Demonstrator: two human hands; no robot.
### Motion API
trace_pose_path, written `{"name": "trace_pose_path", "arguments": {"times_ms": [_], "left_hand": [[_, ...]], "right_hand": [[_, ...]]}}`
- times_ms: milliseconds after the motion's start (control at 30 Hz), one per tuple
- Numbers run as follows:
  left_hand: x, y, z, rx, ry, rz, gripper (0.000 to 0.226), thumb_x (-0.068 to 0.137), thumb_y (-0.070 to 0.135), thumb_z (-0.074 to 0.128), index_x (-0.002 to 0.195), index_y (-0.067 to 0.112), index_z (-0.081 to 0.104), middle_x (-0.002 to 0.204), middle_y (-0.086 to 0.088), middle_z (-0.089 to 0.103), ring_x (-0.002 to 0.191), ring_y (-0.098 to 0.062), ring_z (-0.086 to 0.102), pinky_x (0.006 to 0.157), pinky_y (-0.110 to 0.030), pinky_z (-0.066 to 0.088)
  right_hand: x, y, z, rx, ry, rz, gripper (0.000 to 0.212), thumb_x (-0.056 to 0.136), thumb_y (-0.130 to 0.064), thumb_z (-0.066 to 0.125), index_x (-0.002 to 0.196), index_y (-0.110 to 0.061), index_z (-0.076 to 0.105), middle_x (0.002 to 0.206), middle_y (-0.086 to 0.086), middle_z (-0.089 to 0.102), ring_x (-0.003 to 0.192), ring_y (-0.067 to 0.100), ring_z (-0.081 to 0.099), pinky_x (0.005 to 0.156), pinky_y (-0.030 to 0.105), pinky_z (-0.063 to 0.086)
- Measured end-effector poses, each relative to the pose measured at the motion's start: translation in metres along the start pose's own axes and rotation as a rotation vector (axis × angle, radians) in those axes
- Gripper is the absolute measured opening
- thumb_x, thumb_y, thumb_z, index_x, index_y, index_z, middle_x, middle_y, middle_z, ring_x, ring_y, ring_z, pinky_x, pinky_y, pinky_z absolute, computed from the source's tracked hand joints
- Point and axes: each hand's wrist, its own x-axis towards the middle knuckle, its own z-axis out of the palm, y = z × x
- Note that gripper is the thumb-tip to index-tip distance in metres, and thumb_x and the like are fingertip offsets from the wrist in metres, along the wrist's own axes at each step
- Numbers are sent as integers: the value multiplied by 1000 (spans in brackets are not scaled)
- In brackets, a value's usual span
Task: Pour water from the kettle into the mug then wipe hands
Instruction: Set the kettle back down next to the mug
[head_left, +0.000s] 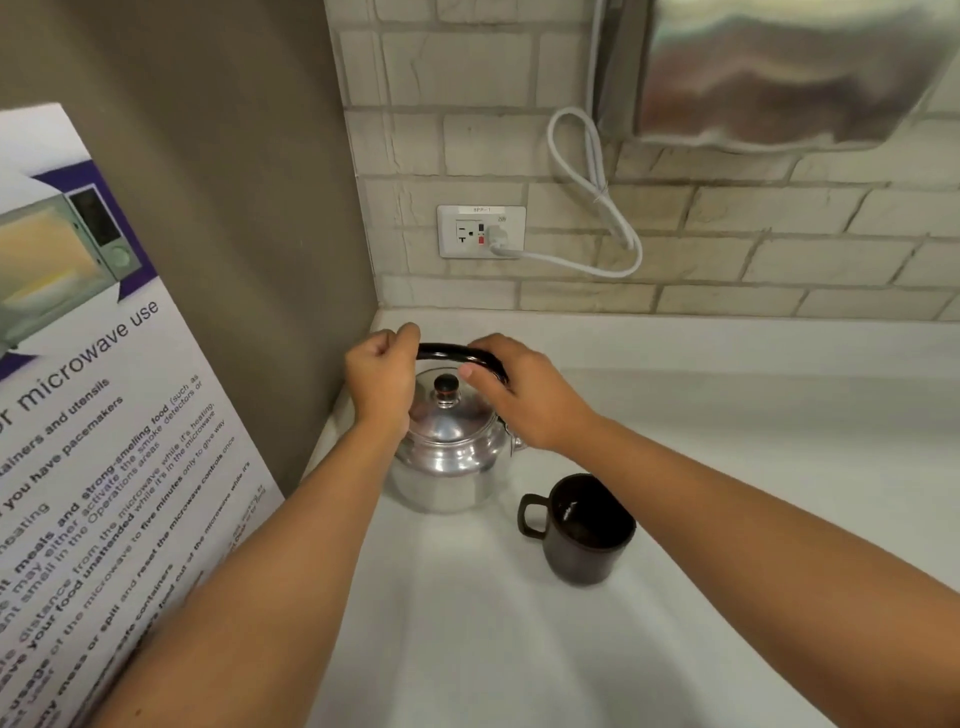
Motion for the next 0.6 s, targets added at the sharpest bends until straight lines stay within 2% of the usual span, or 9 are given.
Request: {"name": "trace_pose_path", "arguments": {"times_ms": [33,100,200,300,367,433,500,533,600], "left_hand": [[-1,-4,0,11,-7,-2,40,76,14,61,47,20,34,38,15,23,42,-5,23,40,-20,23],[-2,-13,1,23,-18,-4,44,76,12,61,44,22,32,38,15,23,42,-5,22,40,-20,23],[-2,-24,-1,35,-18,-11,45,75,11,59,44,23,29,39,15,21,43,-6,21,40,-20,22],[1,-27,-2,30,8,-12,41,75,15,58,46,21,29,40,14,20,45,-7,21,40,-21,22],[4,-29,-1,55,17,-1,45,77,19,57,43,23,27,40,13,20,44,-7,21,42,-23,23],[6,-29,-1,157,8,-8,47,83,33,55,44,21,31,41,11,26,44,-8,25,44,-25,25],[7,-28,0,358,-4,-13,52,88,56,44,54,18,46,49,7,44,47,-11,40,47,-25,31],[8,-28,1,441,-9,9,57,91,62,36,65,14,54,58,3,54,55,-13,49,51,-26,35],[11,-29,1,494,-2,113,55,94,60,31,82,13,57,79,-5,63,76,-22,58,64,-32,43]], "right_hand": [[-2,5,4,-2,-3,5,31,96,-35,50,116,-12,56,86,-3,61,73,8,56,68,26,43],[-4,13,10,-3,-10,32,31,97,-36,48,115,-12,55,78,-3,59,67,11,56,64,28,44],[-6,19,16,9,-36,62,32,97,-36,45,116,-12,54,80,1,61,71,18,59,66,33,48],[-4,22,19,34,-37,61,31,98,-35,43,118,-14,55,79,-5,59,72,15,58,66,27,45],[0,23,19,46,-31,58,35,99,-34,42,126,-14,53,89,0,61,82,18,60,74,28,48],[5,25,20,3,-6,62,43,99,-34,42,136,-12,46,105,7,59,97,21,59,86,27,44],[11,28,20,-47,27,68,47,99,-34,43,139,-11,43,108,7,51,100,21,56,89,24,39],[15,29,20,-54,46,73,47,98,-35,45,139,-12,44,107,5,47,100,21,55,90,23,39],[21,33,20,-48,91,80,44,96,-34,50,135,-14,50,102,1,44,100,20,54,91,23,39]]}}
